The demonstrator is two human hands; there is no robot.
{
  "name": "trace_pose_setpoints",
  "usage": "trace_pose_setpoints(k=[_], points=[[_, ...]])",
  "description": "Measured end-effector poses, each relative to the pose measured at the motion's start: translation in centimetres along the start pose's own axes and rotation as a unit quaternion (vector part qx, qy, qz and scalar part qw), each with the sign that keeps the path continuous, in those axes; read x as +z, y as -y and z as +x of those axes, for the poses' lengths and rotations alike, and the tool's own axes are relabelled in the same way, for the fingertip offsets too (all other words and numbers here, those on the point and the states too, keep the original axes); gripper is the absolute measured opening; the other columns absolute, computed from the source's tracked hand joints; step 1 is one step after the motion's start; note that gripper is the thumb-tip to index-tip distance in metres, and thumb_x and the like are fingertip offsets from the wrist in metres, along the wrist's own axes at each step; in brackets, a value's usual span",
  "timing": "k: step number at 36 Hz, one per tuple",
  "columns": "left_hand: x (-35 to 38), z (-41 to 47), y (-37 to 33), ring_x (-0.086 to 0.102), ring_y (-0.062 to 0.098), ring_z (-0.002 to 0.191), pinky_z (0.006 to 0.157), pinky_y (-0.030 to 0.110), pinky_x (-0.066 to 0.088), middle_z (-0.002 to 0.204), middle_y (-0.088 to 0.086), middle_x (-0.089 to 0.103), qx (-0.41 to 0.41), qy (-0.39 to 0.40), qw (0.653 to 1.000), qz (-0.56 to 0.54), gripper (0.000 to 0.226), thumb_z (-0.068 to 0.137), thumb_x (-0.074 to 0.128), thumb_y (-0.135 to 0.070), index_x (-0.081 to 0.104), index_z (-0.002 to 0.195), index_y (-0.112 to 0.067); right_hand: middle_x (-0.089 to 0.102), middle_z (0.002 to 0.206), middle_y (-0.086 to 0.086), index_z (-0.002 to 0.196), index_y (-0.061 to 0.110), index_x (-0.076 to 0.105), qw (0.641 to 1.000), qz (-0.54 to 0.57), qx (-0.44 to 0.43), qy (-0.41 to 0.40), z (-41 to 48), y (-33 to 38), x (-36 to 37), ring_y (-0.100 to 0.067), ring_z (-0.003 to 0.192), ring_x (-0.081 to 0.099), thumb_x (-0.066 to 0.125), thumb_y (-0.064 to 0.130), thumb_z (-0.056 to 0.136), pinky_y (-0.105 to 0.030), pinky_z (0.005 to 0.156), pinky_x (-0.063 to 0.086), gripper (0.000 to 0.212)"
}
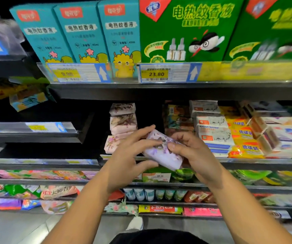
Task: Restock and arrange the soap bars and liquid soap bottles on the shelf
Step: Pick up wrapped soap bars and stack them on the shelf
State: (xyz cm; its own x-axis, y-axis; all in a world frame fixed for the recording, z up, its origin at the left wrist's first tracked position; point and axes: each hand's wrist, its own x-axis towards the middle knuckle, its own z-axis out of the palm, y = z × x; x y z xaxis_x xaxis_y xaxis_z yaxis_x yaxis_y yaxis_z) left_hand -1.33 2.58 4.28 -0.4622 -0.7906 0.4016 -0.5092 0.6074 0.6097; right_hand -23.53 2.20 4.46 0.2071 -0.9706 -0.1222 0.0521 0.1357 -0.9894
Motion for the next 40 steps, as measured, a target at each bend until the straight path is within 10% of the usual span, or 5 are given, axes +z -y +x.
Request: trace_pose_setpoints(k=[7, 13, 18, 27, 40], points=[[3.1, -1.2, -0.1, 0.03, -0.005, 0.142, 0.11, 0.019, 0.032, 0.148, -0.043, 0.027, -0.03, 0.025, 0.999, -0.033, 0.048, 0.083, 0.063, -0.063, 0.049, 0.127, -0.05, 0.062, 0.082, -0.006, 0.084, 0.011, 0.064, 0.999, 0.009, 0.032, 0.015, -2.3, -1.5, -1.4, -0.017, 0.074, 0.055, 0.073, 0.035, 0.084, -0.025, 0.062, 0.042, 0.026], [4.7, -1.4, -2.3, 0.044, -0.017, 0.121, 0.095, 0.005, 0.036, 0.128, -0.045, 0.042, -0.069, -0.025, 0.994, -0.075, 0.04, 0.086, 0.059, -0.064, 0.053, 0.12, -0.045, 0.051, 0.146, -0.003, 0.113, 0.033, 0.072, 0.997, 0.034, 0.068, -0.013, -3.5, -2.4, -2.0, -0.026, 0.144, 0.037, 0.067, 0.07, 0.077, -0.057, 0.115, 0.03, 0.051], [5.4, -1.8, -3.6, 0.062, -0.004, 0.082, 0.065, 0.009, 0.045, 0.094, -0.028, 0.065, -0.18, -0.087, 0.966, -0.165, 0.029, 0.073, 0.065, -0.056, 0.062, 0.097, -0.039, 0.077, 0.095, 0.002, 0.094, 0.028, 0.08, 0.995, 0.037, 0.079, 0.038, -4.6, -1.9, -2.5, -0.02, 0.094, 0.072, 0.05, 0.055, 0.092, -0.039, 0.083, 0.056, 0.041], [6.7, -1.8, -5.2, 0.058, 0.027, 0.049, 0.041, 0.029, 0.045, 0.066, 0.019, 0.062, -0.369, -0.074, 0.858, -0.35, 0.05, 0.082, 0.065, -0.047, 0.058, 0.095, 0.001, 0.074, 0.11, 0.001, 0.119, 0.024, 0.065, 1.0, 0.011, -0.002, 0.028, -5.3, -3.0, -3.2, -0.015, 0.1, 0.07, 0.072, 0.01, 0.087, -0.026, 0.078, 0.055, 0.036], [5.8, -2.4, -6.1, 0.064, -0.005, 0.098, 0.076, 0.012, 0.05, 0.11, -0.03, 0.066, -0.236, 0.02, 0.957, -0.17, 0.083, 0.074, 0.082, 0.004, 0.051, 0.129, -0.049, 0.069, 0.117, 0.004, 0.106, 0.035, 0.074, 0.995, 0.091, 0.028, -0.007, -5.2, -2.3, -4.6, -0.018, 0.092, 0.07, 0.061, 0.017, 0.095, -0.03, 0.058, 0.053, 0.025]])
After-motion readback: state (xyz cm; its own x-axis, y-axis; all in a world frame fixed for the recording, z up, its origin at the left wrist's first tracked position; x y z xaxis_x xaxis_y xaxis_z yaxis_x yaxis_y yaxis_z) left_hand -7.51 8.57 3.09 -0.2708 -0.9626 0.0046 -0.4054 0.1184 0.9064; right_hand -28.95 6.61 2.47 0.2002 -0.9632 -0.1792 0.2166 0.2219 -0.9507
